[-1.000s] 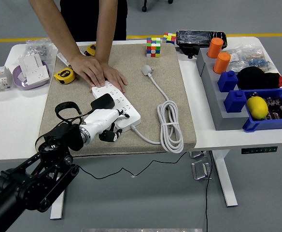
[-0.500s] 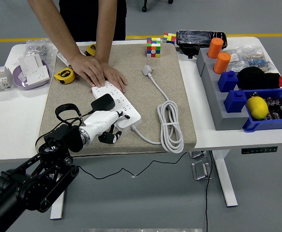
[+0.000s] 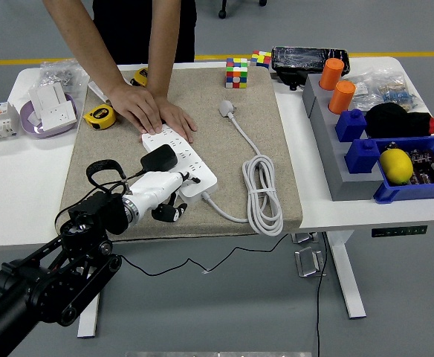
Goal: Pick up the plug,place it near the board,insert it into the board,press the button
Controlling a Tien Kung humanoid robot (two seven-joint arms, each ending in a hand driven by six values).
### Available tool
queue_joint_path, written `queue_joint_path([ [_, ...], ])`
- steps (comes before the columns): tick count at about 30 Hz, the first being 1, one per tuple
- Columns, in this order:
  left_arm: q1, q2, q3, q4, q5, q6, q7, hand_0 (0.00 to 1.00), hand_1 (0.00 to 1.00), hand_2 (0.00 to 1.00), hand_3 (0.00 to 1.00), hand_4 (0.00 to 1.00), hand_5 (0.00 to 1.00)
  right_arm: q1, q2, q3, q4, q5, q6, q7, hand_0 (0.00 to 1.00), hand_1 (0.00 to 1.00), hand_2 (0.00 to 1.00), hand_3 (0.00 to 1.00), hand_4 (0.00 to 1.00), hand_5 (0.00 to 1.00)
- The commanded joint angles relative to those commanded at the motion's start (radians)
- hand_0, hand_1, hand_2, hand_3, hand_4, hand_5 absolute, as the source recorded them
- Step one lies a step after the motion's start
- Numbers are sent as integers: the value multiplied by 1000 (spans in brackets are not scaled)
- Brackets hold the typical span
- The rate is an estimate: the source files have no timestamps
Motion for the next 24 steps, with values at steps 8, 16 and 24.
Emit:
queue_joint_path([
  [8, 6, 5, -13, -47, 0, 5, -2, 151, 65, 155, 788, 566, 2, -1, 1, 4, 0, -1, -1, 0, 805, 765, 750, 777, 998, 998],
  [16, 36, 13, -57, -178, 0, 27, -4, 163, 69, 163, 711, 525, 2, -2, 3, 6, 0, -3, -2, 1, 805, 765, 750, 777, 998, 998],
  [24, 131, -17, -171, -341, 0, 293, -157, 256, 206, 245, 545, 812, 169, -6, 4, 2, -1, 1, -3, 1, 805, 765, 750, 777, 998, 998],
])
